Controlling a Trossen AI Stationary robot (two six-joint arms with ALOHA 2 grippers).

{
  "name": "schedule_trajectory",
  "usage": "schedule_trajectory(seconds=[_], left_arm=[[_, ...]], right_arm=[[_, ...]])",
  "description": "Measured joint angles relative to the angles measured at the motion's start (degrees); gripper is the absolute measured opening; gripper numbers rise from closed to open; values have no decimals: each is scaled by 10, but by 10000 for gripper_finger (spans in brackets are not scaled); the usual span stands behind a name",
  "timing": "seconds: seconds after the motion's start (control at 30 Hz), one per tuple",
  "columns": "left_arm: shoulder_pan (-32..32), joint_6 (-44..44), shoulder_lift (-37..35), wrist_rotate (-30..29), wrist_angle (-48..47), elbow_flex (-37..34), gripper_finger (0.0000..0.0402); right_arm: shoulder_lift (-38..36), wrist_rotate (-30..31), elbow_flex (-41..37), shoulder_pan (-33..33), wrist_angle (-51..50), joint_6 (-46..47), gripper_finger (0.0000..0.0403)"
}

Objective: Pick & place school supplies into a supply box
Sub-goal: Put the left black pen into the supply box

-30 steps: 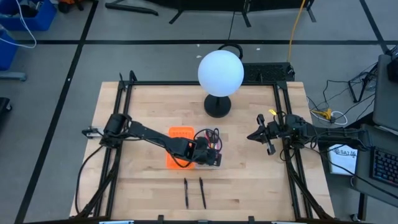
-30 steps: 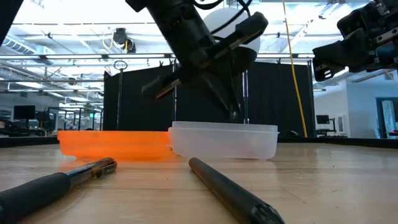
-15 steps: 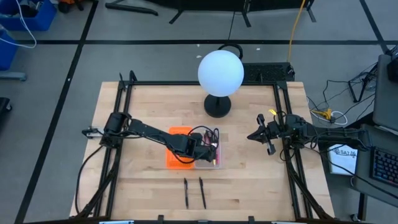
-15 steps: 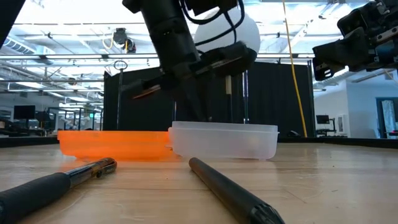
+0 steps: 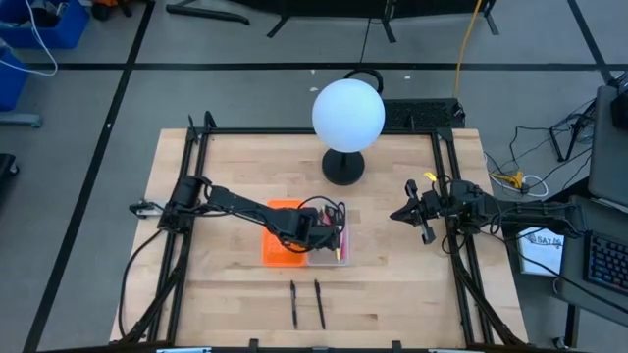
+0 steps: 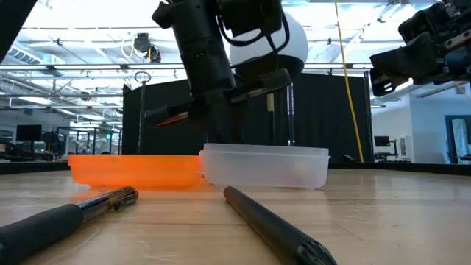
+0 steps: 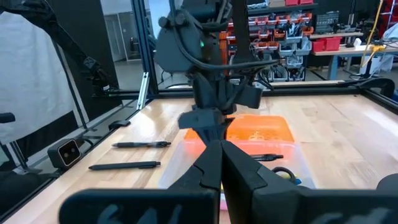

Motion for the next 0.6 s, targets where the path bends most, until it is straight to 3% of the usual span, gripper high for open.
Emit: schedule_trajectory(seconds=[0.6], left_arm=[[-5, 26, 0, -11, 53, 0, 46]], right_arm=[[0, 0, 0, 0, 1, 5, 0]])
